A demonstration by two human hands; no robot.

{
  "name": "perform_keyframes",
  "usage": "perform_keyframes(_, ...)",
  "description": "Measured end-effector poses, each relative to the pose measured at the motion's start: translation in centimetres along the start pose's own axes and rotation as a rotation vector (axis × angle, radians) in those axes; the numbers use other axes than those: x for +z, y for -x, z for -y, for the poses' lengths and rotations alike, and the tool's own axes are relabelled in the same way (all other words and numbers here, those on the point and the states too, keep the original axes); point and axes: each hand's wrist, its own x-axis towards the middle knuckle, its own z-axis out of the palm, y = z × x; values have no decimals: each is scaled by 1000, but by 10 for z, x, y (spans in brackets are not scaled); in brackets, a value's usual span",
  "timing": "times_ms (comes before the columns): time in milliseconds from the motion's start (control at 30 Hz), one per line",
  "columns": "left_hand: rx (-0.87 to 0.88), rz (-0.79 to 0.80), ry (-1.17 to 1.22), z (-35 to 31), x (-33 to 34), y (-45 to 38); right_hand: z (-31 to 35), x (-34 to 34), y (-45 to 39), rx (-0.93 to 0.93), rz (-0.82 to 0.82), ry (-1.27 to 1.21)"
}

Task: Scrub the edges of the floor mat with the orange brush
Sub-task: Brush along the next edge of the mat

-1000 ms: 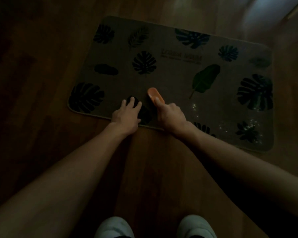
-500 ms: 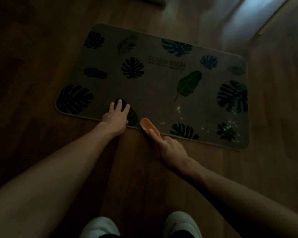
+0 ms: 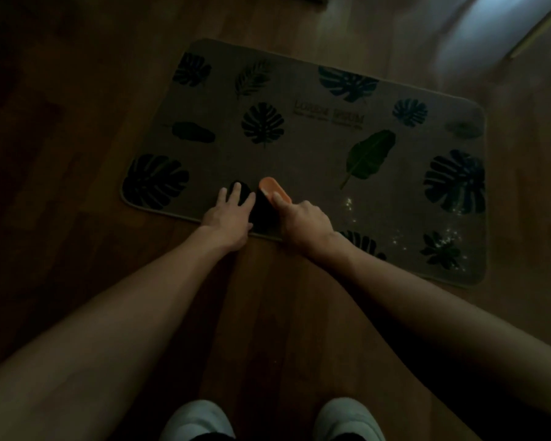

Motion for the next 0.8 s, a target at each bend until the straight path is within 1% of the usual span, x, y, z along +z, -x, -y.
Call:
perform_keyframes(133, 13, 50, -33, 7, -1, 3, -14, 6, 22, 27, -10, -61)
perform_keyframes(233, -37, 67, -21, -3, -2, 6, -41, 17, 57, 42, -30, -3)
perform_keyframes(333, -125, 41, -44, -24, -1, 11, -62, 26, 90, 67, -28, 20)
perform_keyframes(367, -116, 17, -56, -31, -1, 12, -67, 30, 97, 72, -29, 24)
perform_keyframes(400, -57, -16, -69, -41, 2, 14, -74, 33, 105, 81, -33, 20)
perform_keyframes(467, 127, -78, -81, -54, 10, 16, -78, 39, 109, 68, -58, 14)
perform_keyframes(500, 205, -80, -84, -61, 13, 17, -80, 39, 107, 65, -73, 8)
perform_keyframes(533, 241, -66, -75, -66, 15, 18, -79, 39, 103, 69, -84, -5)
perform_keyframes(600, 244, -59, -44, -69, 15, 17, -76, 35, 89, 77, -93, -18)
perform_keyframes(700, 249, -75, -93, -66, 5, 13, -71, 26, 67, 93, -78, -36)
perform_keyframes(800, 227, -110, -95, -68, -2, 12, -70, 9, 44, 132, -68, -86)
